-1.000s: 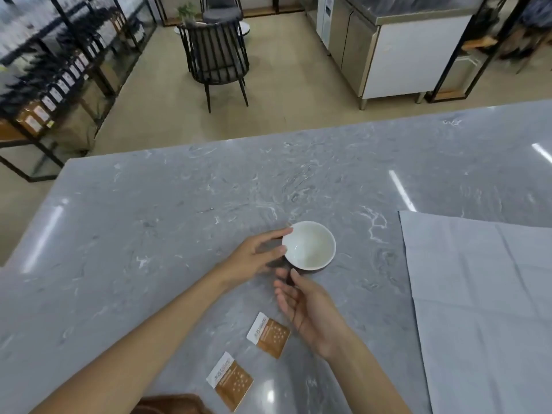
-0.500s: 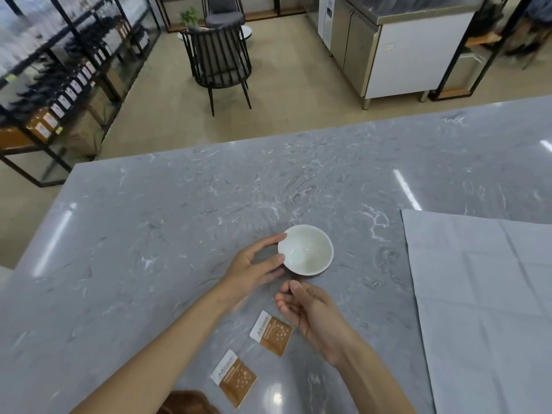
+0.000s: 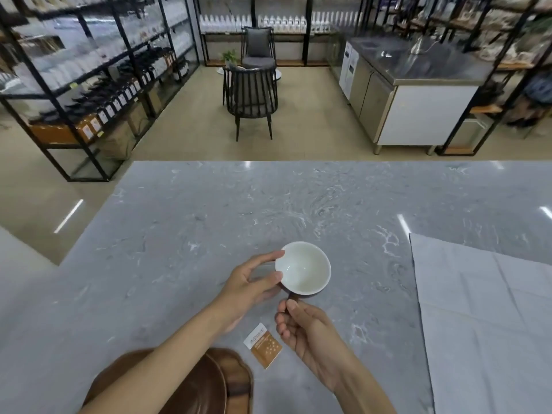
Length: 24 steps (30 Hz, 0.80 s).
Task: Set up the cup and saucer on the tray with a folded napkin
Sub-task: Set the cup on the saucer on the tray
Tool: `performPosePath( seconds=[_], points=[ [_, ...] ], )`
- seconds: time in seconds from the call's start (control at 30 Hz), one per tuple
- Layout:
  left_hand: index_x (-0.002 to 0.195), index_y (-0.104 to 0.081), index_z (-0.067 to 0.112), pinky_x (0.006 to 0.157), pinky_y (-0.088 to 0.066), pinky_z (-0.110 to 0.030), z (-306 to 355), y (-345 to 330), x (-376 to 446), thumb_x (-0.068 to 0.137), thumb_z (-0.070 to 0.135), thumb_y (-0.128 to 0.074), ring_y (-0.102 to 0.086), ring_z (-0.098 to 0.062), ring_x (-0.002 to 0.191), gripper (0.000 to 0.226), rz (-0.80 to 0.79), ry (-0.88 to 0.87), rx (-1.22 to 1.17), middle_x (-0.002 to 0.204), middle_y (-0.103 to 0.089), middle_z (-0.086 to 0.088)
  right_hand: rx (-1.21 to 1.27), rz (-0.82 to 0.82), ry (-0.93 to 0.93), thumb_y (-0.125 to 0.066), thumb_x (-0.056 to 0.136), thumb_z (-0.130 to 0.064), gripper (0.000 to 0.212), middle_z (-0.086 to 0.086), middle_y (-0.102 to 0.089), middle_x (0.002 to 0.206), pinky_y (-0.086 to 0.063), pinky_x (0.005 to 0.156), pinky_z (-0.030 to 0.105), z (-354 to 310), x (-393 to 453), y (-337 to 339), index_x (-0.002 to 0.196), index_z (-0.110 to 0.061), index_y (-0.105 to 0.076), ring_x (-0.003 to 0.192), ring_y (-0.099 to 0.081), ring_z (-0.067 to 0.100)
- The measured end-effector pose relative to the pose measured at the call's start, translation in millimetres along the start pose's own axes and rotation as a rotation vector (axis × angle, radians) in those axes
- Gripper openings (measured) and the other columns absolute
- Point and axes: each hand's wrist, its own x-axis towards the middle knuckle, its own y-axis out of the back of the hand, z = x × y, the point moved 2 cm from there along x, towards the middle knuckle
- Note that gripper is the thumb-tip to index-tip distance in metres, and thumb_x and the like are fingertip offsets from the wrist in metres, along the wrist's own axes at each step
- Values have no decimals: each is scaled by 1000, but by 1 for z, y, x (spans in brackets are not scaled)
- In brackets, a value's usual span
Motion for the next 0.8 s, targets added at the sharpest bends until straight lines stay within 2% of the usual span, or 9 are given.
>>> performPosePath(
  seconds=[0.13, 0.23, 0.37, 0.47, 0.57, 0.8],
  points=[
    [126, -69, 29, 99, -56, -34, -2, 18, -41, 85, 21, -77, -69, -14, 115, 42, 25, -12, -19, 122, -72, 17, -43, -22, -30, -51, 103, -16, 24, 11, -62, 74, -52, 58, 18, 25, -17, -20, 91, -2, -68, 62, -59, 13],
    [124, -71, 29, 101, -56, -36, -3, 34, -70, 78, 27, -82, -67, -16, 119, 47, 60, -30, -52, 132, -65, 16, -102, -41, -42, -50, 104, -17, 25, 10, -63, 73, -51, 57, 18, 42, -27, -37, 92, -3, -66, 61, -58, 13],
    [122, -72, 29, 101, -56, -36, -4, 54, -106, 82, 20, -80, -67, -14, 119, 41, 111, -23, -85, 133, -64, 15, -151, -39, -60, -47, 105, -16, 28, 9, -61, 68, -49, 52, 16, 66, -42, -60, 88, -3, -65, 56, -55, 11],
    [119, -73, 30, 96, -58, -32, -7, 69, -133, 86, 15, -78, -70, -15, 113, 37, 148, -17, -106, 121, -72, 13, -190, -44, -65, -47, 105, -16, 29, 7, -59, 67, -45, 56, 19, 85, -54, -78, 86, -5, -65, 57, -52, 12],
    [118, -73, 32, 96, -58, -31, -12, 84, -160, 87, 15, -77, -71, -12, 111, 36, 179, -15, -95, 110, -76, 16, -232, -45, -78, -47, 106, -17, 30, 6, -56, 67, -42, 53, 17, 106, -66, -93, 84, -8, -65, 58, -49, 12],
    [119, -72, 33, 95, -58, -30, -31, 112, -213, 87, 16, -76, -69, -8, 114, 36, 207, -57, -90, 120, -72, 11, -306, -60, -96, -46, 107, -19, 32, 3, -55, 67, -39, 55, 16, 153, -87, -115, 83, -11, -65, 60, -47, 10]
  ],
)
